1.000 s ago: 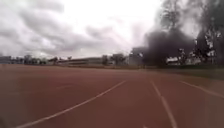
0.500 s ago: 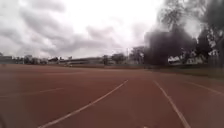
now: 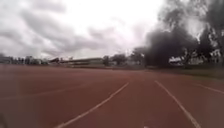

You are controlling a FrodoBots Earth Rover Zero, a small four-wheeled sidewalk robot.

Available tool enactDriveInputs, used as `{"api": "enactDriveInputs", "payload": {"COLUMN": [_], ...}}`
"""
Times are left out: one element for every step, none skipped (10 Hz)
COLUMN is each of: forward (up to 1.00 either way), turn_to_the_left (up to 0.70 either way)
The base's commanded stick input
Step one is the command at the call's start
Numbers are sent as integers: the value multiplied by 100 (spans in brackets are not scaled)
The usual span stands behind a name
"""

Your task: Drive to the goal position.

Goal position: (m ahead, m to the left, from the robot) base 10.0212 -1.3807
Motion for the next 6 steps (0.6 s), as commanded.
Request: {"api": "enactDriveInputs", "payload": {"forward": [70,70,70,70,70,70], "turn_to_the_left": [-35,-35,-35,-35,-35,-35]}}
